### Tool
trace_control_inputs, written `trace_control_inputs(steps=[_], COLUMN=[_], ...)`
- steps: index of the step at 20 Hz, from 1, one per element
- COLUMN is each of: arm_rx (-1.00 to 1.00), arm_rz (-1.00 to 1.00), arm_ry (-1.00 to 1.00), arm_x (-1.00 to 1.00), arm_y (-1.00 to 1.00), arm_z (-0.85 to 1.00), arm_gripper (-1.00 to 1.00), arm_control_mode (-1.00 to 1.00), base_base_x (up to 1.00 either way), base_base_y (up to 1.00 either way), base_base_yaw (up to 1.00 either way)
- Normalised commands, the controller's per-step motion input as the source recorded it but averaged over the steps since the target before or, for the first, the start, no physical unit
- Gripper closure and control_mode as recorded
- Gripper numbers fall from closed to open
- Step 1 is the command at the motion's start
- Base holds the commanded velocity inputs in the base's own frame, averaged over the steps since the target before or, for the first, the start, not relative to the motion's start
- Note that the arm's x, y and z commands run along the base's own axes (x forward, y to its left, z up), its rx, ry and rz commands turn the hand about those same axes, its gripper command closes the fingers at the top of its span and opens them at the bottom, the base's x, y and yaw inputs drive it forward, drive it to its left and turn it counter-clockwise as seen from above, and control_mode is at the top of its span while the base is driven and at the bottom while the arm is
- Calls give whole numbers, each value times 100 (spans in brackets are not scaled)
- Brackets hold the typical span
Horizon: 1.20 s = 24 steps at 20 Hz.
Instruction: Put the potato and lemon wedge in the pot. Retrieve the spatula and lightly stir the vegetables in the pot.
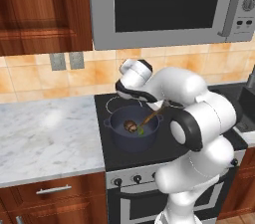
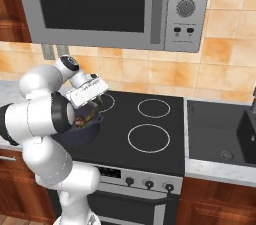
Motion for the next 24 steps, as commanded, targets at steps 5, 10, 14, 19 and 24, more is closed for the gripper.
trace_control_inputs(steps=[5,10,14,19,24], arm_rx=[-2,0,0,0,0], arm_rz=[0,0,3,0,0], arm_ry=[0,1,3,0,1], arm_x=[-8,-45,-29,41,55], arm_y=[1,0,0,1,16], arm_z=[0,0,0,0,0], arm_gripper=[100,100,100,100,100], arm_control_mode=[-100,-100,-100,-100,-100], base_base_x=[0,0,0,0,0], base_base_y=[0,0,0,0,0], base_base_yaw=[0,0,0,0,0])
